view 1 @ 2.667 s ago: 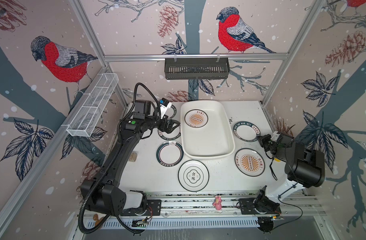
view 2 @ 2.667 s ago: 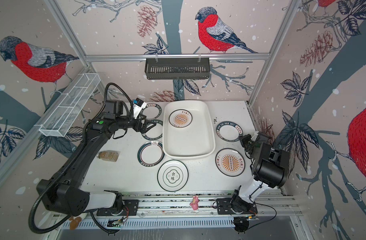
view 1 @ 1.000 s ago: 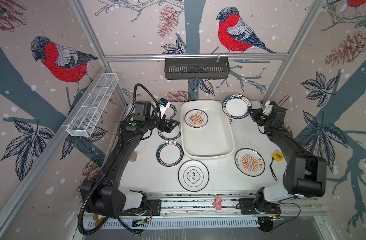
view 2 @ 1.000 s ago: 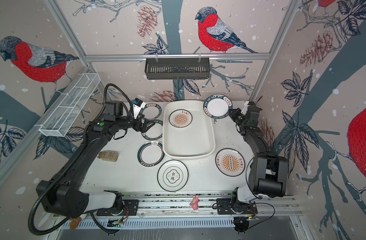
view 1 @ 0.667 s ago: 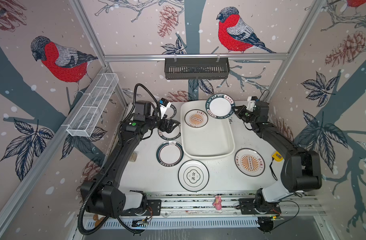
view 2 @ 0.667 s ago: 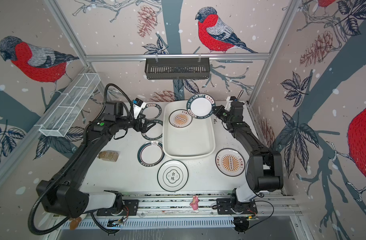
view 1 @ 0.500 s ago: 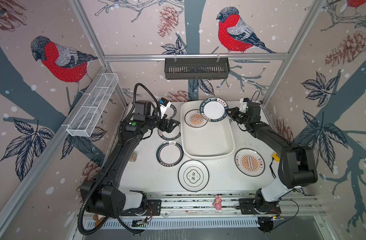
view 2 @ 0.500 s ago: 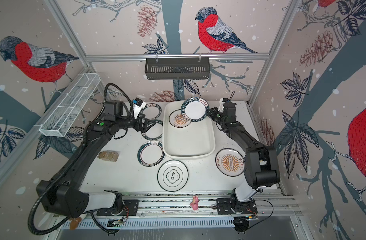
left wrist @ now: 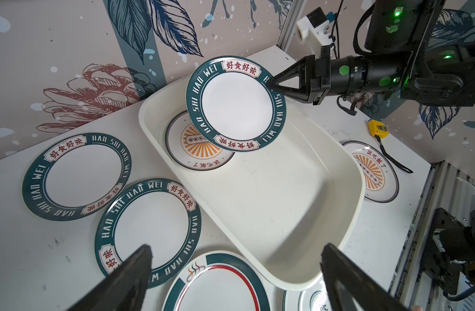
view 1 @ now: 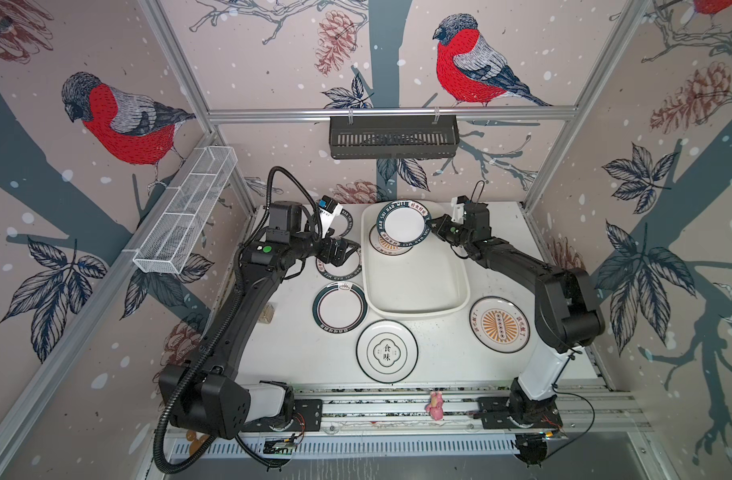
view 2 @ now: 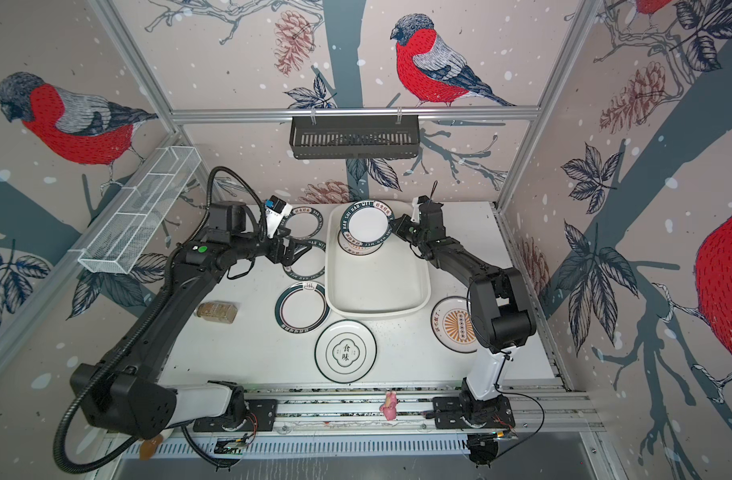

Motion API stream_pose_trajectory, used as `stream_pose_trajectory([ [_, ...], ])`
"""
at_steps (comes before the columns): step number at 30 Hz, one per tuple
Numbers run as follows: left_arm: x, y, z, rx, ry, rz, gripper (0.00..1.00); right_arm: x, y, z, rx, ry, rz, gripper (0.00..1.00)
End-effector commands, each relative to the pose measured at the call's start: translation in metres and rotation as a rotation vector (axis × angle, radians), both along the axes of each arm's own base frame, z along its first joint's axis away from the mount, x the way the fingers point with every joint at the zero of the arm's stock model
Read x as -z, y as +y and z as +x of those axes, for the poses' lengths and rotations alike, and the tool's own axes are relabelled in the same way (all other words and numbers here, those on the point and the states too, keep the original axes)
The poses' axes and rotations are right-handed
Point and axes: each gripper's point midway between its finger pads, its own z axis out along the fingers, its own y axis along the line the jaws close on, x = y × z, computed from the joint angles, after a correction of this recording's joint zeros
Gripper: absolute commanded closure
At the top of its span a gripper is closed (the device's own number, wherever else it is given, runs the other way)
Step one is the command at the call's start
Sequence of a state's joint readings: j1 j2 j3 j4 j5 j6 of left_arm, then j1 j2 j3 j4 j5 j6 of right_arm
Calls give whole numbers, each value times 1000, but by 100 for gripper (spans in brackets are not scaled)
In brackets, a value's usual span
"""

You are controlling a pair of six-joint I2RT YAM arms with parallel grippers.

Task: Place the plates into the plastic bin on the countertop
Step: Place the plate in the plastic bin.

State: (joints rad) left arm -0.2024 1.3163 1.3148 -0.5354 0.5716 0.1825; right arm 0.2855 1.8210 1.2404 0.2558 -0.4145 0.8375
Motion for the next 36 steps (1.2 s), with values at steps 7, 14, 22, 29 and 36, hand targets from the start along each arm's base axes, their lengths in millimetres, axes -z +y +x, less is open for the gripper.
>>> stream_pose_trajectory([
  [7,-6,-2,0,7,-23,-13,3,6,7,16,-6,-35,-50,98],
  [14,-11,-4,1,9,-22,-25,3,22,10,21,-21,-5,-61,97],
  [22,-8,-4,1,8,-13,-24,3,39,18,35,-25,24,-46,97],
  [29,-7,-4,1,11,-9,-29,3,56,23,46,-7,49,-64,96],
  [36,-9,-4,0,10,-10,-34,3,69,25,57,9,72,-82,95],
])
